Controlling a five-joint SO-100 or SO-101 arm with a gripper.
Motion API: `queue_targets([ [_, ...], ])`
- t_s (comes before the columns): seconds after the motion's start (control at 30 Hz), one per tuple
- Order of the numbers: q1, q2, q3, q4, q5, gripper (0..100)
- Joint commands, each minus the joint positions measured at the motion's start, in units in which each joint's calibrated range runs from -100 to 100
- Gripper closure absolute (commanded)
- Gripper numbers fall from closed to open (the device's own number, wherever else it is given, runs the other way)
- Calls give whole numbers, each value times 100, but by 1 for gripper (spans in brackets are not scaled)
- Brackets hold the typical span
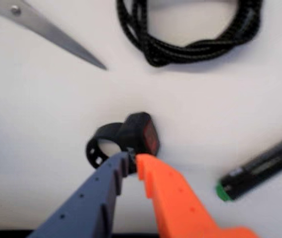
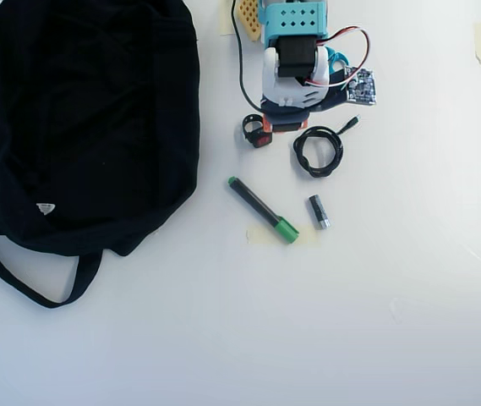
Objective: Put the bike light into the black bag
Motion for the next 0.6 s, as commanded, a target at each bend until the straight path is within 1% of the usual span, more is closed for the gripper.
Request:
queue_targets([
  [0.0,26,-46,-33,-57,45,98],
  [0.23,26,-46,-33,-57,71,98],
  [0.33,26,-46,-33,-65,276,98],
  [0.57,108,-46,147,-289,297,97],
])
